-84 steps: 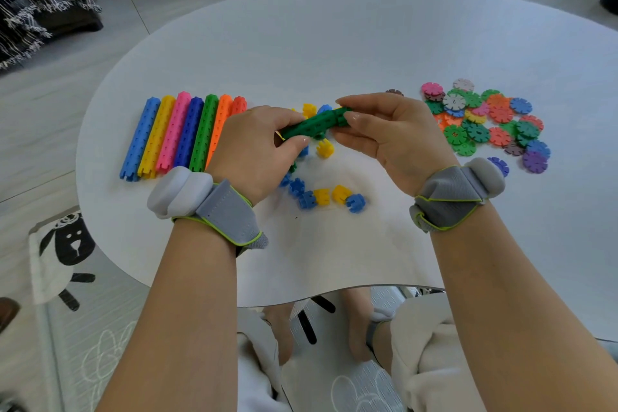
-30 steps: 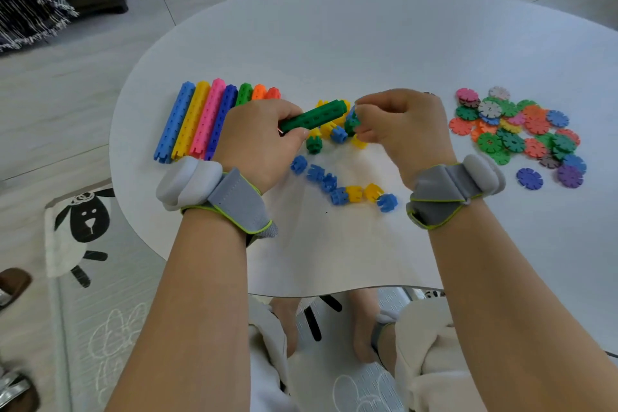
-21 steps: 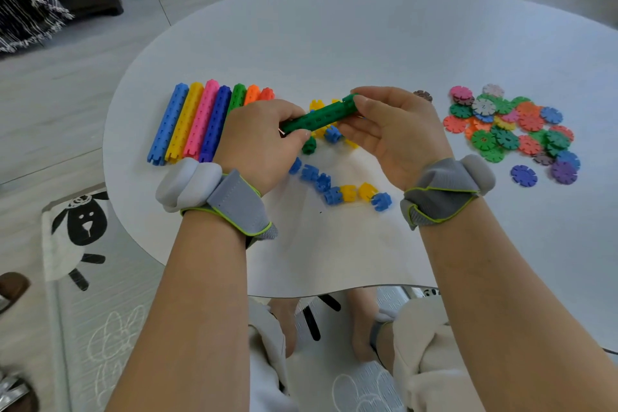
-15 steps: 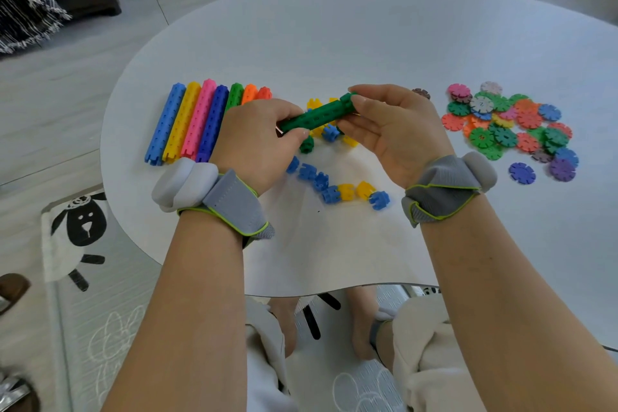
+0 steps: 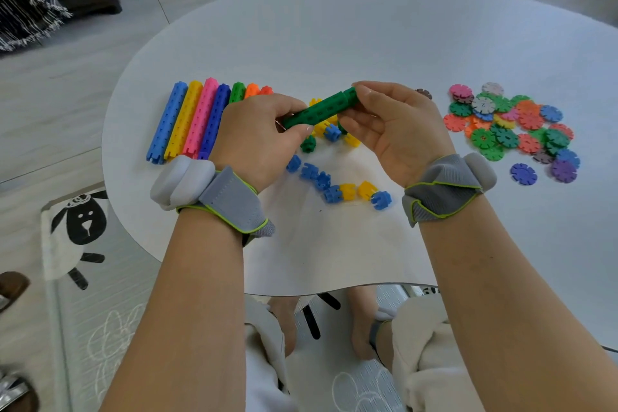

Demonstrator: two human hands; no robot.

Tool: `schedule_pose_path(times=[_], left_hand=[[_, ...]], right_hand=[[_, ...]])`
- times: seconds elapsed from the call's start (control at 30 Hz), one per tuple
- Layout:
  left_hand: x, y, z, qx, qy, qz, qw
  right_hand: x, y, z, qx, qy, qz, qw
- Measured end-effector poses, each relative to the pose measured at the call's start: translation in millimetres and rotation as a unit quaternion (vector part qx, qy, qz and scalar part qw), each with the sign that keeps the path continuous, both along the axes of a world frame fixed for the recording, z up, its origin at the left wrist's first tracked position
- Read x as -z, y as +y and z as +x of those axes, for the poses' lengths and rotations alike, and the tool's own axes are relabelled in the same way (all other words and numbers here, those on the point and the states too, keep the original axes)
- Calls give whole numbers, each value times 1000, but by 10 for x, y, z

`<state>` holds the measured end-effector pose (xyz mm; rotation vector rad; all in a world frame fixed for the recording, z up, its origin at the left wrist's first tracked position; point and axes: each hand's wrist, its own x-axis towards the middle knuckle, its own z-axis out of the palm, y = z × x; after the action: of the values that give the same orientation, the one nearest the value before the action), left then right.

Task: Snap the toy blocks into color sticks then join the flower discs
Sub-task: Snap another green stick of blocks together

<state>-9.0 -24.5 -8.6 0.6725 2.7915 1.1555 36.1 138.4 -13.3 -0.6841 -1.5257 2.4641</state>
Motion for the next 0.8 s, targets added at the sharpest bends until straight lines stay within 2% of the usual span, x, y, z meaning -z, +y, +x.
schedule_pose_path(times=[0.27, 0.8], left_hand=[[-16, -17, 7, -2, -1, -2, 1000], [-45, -19, 53, -13, 18, -21, 1000]], right_hand=[[-27, 5, 4, -7, 4, -11, 1000], [-4, -15, -15, -21, 13, 45, 999]])
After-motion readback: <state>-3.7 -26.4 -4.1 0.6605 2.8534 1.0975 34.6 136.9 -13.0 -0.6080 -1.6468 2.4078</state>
